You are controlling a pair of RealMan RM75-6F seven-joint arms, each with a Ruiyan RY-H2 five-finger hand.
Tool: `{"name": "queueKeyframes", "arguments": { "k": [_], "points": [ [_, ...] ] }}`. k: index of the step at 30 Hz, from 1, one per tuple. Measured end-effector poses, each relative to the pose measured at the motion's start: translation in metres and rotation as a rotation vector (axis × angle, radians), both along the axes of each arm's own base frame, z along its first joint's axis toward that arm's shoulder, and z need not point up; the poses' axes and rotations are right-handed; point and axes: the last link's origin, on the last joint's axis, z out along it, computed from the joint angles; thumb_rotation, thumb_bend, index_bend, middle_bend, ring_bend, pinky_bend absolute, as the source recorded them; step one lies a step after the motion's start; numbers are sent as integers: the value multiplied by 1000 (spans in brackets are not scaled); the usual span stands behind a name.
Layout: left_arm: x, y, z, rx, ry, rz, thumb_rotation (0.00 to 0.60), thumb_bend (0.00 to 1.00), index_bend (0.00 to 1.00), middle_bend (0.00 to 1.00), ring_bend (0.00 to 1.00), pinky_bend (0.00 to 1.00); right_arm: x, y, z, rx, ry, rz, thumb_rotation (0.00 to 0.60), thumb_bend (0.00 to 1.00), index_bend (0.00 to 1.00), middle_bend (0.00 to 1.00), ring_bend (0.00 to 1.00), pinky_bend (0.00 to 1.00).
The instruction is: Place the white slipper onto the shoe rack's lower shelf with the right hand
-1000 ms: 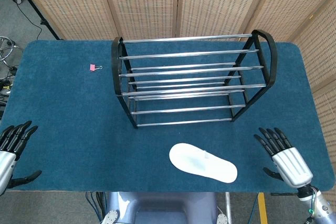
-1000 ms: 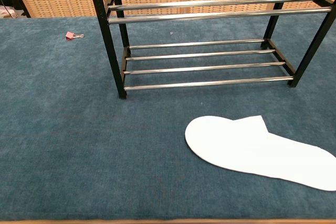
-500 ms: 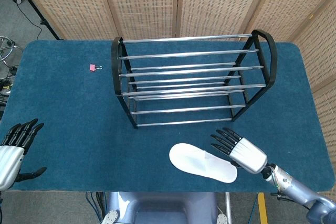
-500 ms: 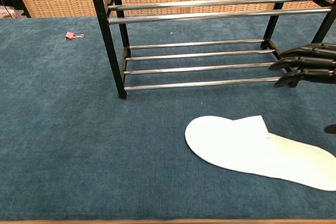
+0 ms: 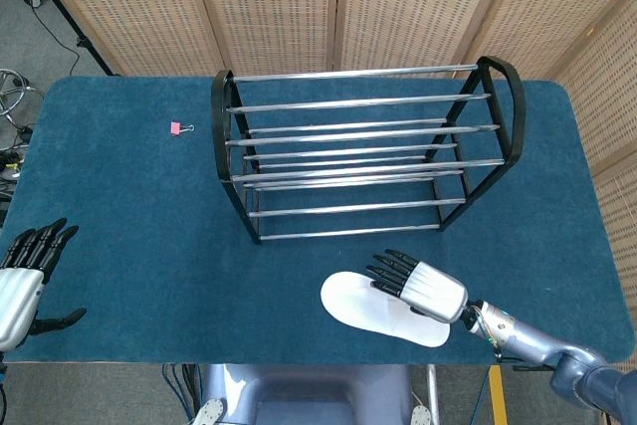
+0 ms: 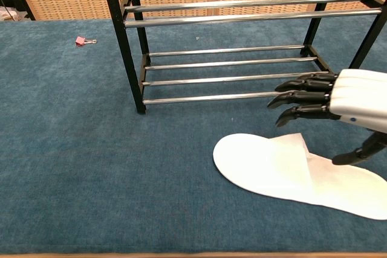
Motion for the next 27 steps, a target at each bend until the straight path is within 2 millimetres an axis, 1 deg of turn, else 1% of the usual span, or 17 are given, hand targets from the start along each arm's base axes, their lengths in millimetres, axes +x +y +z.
{"name": "queueKeyframes", "arguments": {
  "k": [6,11,17,22,24,27],
  "points": [
    [-1,1,2,5,-7,6,600,28,0,0,0,0,15,-3,-14,14,-9,26,600,0,256,182,115,179],
    [-1,1,2,3,-10,4,600,28,0,0,0,0,24,-2,-25,23,-14,44,600,7,296,242,199,228],
    [-1,1,1,-4,-11,5,600,28,0,0,0,0,27,-2,-37,36,-2,44,600,191,369,338,298,332],
    [-1,1,2,-1,-14,4,600,28,0,0,0,0,28,0,-43,51,-7,41,600,357,463,429,360,421],
    [-2,1,3,1,-16,5,600,27,0,0,0,0,28,2,-44,56,-15,45,600,395,478,440,365,445],
    [-1,0,2,0,-16,4,600,28,0,0,0,0,28,4,-43,65,-35,48,600,424,498,458,380,493]
  ]
}}
